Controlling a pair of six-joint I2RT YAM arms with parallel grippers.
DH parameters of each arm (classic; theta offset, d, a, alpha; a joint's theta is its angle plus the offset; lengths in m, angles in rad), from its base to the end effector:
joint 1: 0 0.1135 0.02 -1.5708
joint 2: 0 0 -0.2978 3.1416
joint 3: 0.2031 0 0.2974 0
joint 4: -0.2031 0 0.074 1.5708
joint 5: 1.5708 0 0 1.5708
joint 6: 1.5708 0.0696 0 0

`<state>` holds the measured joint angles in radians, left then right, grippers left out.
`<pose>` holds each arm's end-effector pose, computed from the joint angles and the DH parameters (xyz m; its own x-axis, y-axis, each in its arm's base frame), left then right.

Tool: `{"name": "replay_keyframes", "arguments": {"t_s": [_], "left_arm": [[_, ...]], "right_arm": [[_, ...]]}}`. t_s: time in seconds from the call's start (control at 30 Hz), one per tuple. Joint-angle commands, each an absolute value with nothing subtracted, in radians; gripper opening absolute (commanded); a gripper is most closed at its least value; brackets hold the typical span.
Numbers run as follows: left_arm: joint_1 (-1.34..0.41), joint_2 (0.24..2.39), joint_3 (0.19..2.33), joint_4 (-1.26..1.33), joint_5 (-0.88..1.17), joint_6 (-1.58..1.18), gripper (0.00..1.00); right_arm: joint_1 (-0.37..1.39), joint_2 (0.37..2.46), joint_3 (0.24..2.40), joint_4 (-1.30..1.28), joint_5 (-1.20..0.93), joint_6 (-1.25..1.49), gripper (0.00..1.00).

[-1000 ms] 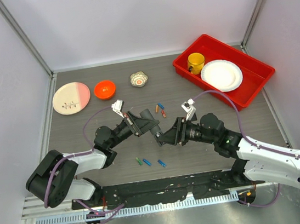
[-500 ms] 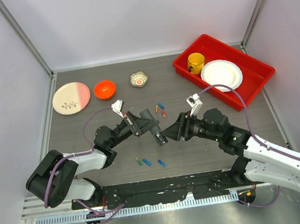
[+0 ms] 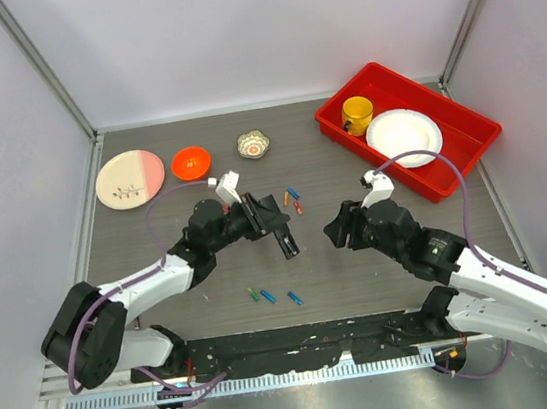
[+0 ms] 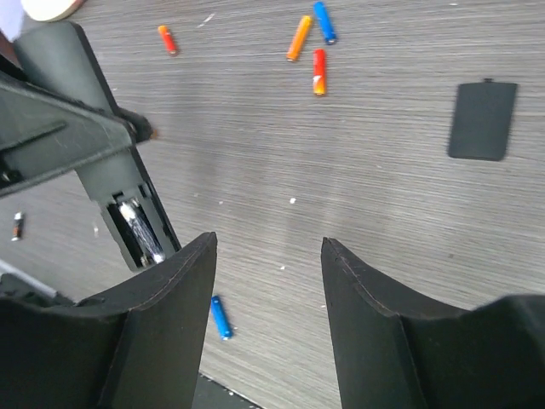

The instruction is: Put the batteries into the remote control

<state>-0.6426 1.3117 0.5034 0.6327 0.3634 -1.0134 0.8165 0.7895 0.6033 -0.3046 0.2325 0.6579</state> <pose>0.2455 -0.2147 0.2079 -0.7871 -0.4016 -0.4682 0.3258 0.3737 -0.8684 0.1710 0.1586 0.2632 -0.6039 0.2262 -0.7643 -0.2537 0.8545 0.4534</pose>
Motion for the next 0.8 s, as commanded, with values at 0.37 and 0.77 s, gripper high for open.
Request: {"name": "replay_keyframes", "arguments": {"t_s": [0.37, 0.77], "left_arm": [[-0.682, 1.664, 1.046, -0.406, -0.142, -0.675, 0.0], [-0.787, 1.887, 1.304, -0.62, -0.408, -0.724, 0.0]], "right_arm": [[0.815, 0.756, 0.56, -0.302, 0.353, 0.638, 0.56], [0.815, 0.733, 0.506, -0.275, 0.331, 0.657, 0.55]]}}
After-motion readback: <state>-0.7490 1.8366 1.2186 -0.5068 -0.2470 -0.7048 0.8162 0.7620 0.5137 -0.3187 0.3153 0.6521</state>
